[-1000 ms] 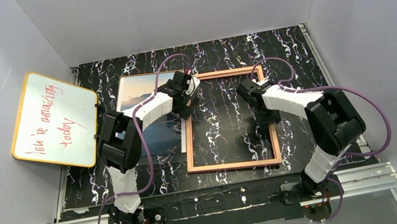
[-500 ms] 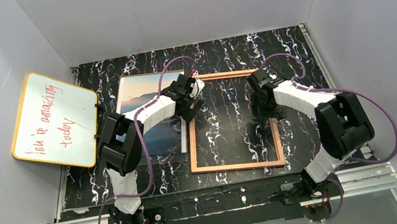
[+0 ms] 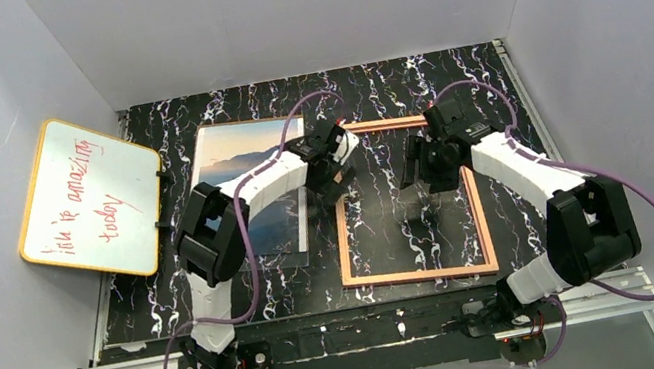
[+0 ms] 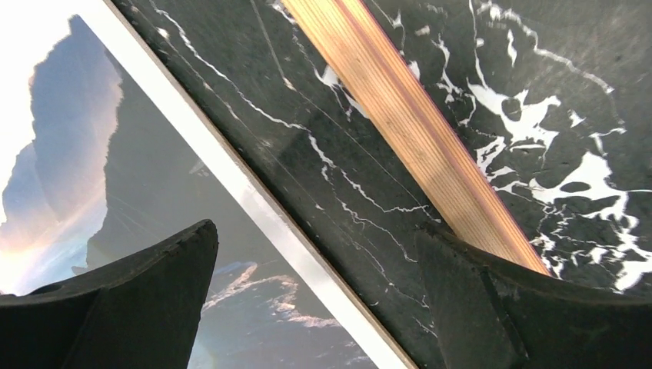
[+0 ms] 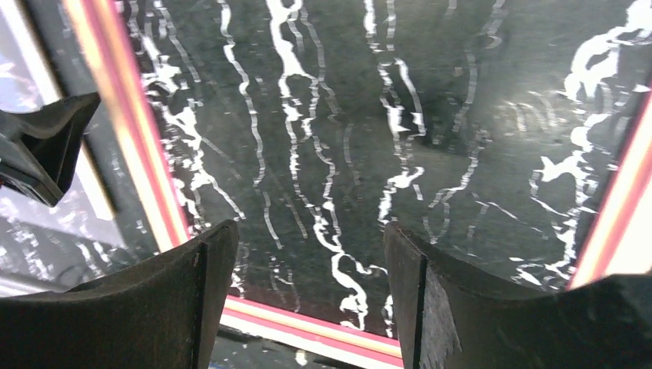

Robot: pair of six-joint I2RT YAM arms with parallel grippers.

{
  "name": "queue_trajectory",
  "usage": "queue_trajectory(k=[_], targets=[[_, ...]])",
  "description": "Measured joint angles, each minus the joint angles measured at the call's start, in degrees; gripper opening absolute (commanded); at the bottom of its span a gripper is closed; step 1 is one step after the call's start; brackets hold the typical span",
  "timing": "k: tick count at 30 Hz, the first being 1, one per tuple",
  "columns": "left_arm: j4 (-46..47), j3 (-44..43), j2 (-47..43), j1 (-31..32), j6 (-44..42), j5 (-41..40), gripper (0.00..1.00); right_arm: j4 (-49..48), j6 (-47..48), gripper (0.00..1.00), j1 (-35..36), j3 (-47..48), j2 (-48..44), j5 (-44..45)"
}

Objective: Put the photo into the frame
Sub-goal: Move the photo frame to the center of the board, then pick up the photo frame item at the center of the board.

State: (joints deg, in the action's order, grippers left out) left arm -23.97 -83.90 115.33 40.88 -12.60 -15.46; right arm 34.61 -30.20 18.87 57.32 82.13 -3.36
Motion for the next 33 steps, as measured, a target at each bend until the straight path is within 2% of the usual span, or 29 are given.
queue_trajectory(k=[3,7,12,16,19,25,33], targets=[[-5.84,-5.2,0.07,-2.36,1.49,4.37,0.98,-2.43,-2.93,0.77,1.33,0.13,0.24,-3.37],[-11.34,-14.21,-0.44,-9.73,2.14,9.79,0.98,-6.45,-7.58,0.77,7.41,3.26,3.89,-5.77],[-14.56,-15.5,-5.49,-22.23,-1.4,9.38,0.98,-13.57,-14.43,0.77,19.1,10.54,12.98,-6.49],[-13.18,-8.24,-9.77,-30.27,-6.14,5.68,0.98,-17.09,-20.0,0.76,27.23,13.92,18.99,-6.01],[-11.15,0.28,-11.82,-32.7,-9.4,2.75,0.98,-18.23,-24.06,0.75,31.8,14.03,21.38,-5.4],[-7.02,14.84,-12.48,-32.22,-13.77,-0.68,0.92,-19.34,-29.99,0.73,37.64,14.03,23.39,-2.75],[-2.32,20.39,-15.3,-31.87,-14.86,-2.03,0.92,-21.73,-34.23,0.69,39.58,10.43,23.93,-1.22]])
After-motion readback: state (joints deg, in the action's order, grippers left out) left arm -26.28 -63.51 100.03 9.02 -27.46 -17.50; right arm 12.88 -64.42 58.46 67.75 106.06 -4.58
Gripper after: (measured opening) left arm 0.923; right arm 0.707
